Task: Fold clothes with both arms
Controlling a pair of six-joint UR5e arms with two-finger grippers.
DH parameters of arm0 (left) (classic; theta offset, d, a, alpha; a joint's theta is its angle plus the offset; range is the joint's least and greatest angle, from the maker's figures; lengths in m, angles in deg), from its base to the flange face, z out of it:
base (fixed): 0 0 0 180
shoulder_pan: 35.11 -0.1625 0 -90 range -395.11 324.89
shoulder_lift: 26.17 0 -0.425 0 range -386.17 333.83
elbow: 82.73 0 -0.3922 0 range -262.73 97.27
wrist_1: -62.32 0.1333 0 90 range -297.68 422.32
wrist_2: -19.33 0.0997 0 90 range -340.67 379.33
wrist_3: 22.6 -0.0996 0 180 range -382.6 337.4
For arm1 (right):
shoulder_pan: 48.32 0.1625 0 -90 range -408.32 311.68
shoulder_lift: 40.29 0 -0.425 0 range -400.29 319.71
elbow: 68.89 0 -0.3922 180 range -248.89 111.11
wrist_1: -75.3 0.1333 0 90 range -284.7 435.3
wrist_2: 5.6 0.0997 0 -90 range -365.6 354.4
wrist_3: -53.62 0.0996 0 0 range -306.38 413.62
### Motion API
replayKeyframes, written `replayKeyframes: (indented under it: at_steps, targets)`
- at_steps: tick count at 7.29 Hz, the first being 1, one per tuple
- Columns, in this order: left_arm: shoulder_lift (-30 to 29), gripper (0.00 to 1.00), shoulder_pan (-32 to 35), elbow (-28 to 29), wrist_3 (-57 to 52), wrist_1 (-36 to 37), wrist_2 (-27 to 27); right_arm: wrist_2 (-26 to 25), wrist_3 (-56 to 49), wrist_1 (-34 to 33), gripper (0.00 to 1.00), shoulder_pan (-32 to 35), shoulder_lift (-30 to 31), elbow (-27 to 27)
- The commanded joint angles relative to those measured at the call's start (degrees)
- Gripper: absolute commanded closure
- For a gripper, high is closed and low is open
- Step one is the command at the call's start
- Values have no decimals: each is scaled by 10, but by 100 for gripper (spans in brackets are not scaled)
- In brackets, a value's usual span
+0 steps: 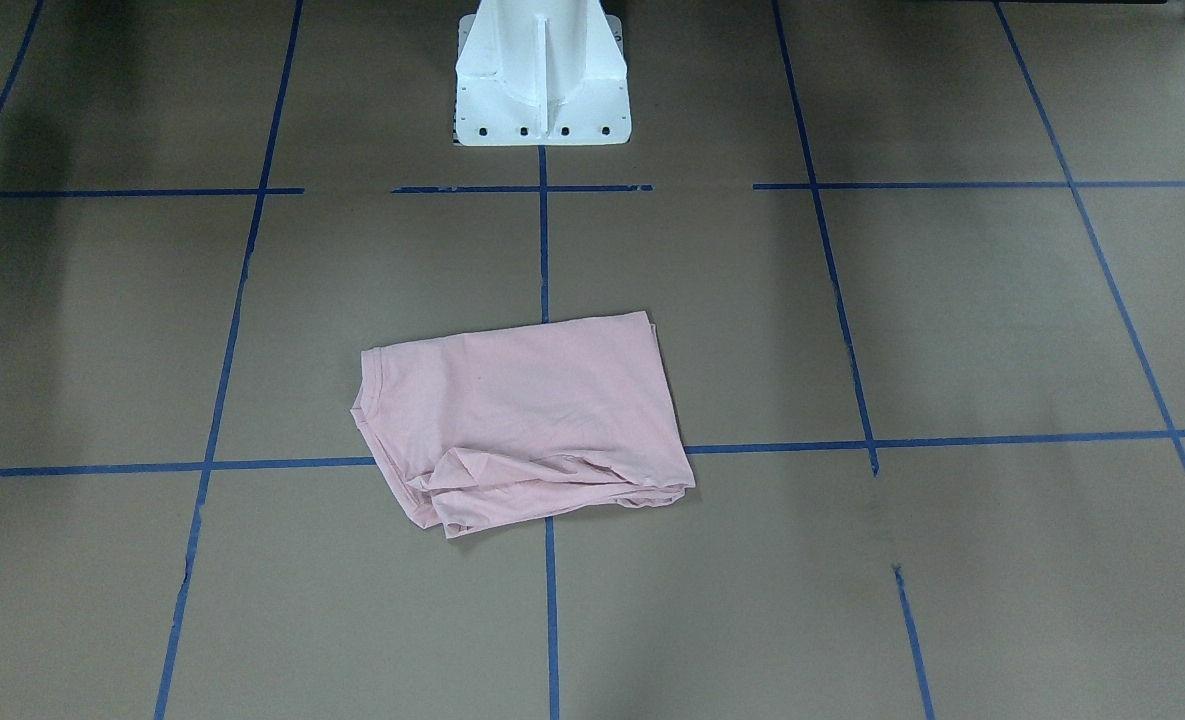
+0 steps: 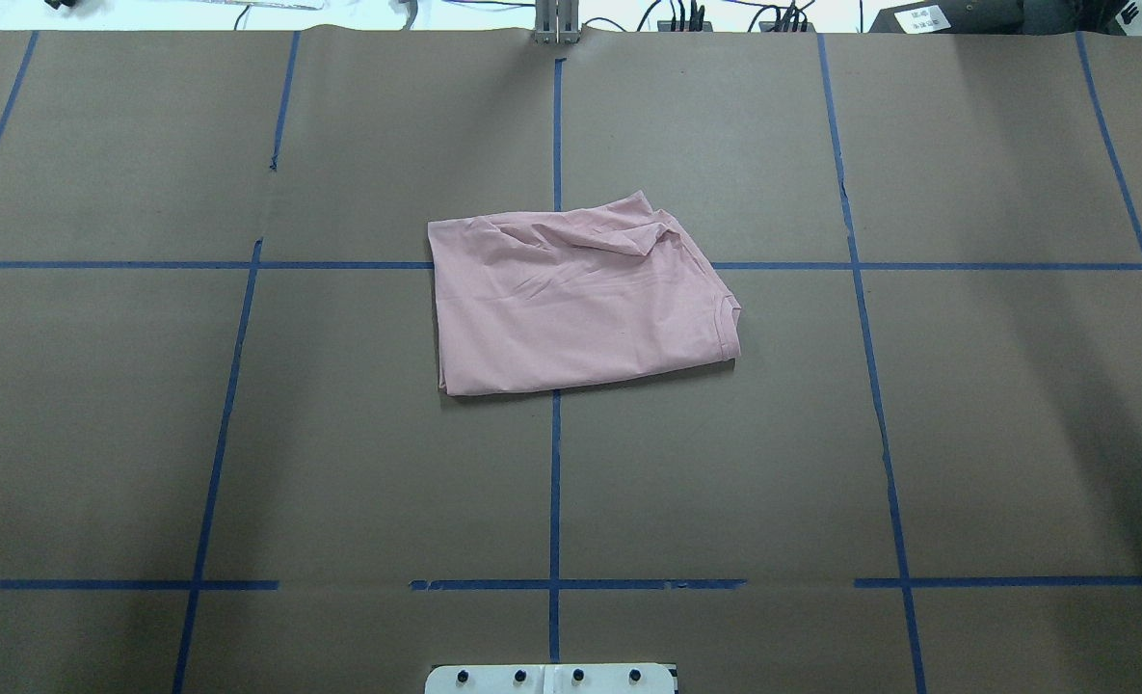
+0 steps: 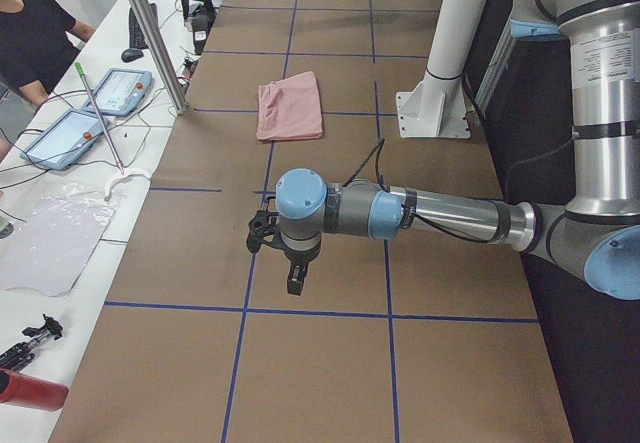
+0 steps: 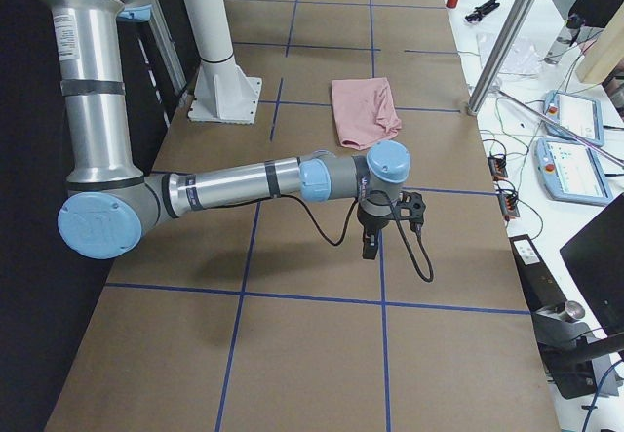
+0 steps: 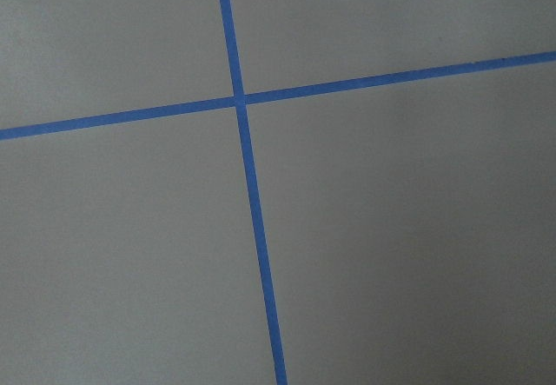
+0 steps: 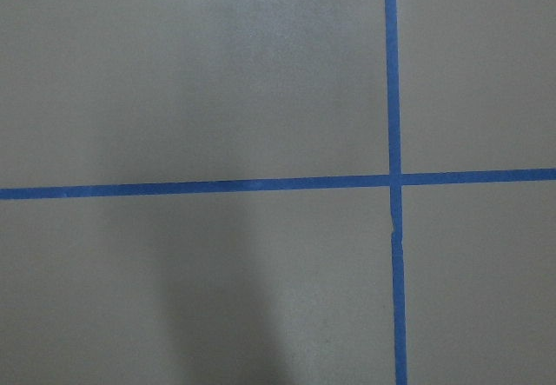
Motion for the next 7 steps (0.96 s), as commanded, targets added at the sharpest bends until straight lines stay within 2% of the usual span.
replayKeyframes:
  at_steps: [1, 4, 6, 7]
  targets:
    - [1, 0, 0, 0, 0, -2, 0, 5, 0, 0, 0, 0, 0, 0]
    - [2, 0, 0, 2, 2, -2, 3, 5, 0, 0, 0, 0, 0, 0]
    - [3, 0, 1, 2, 3, -1, 62, 5, 0, 0, 0, 0, 0, 0]
    - [2, 0, 0, 2, 5, -1, 61, 6, 0, 0, 0, 0, 0, -1]
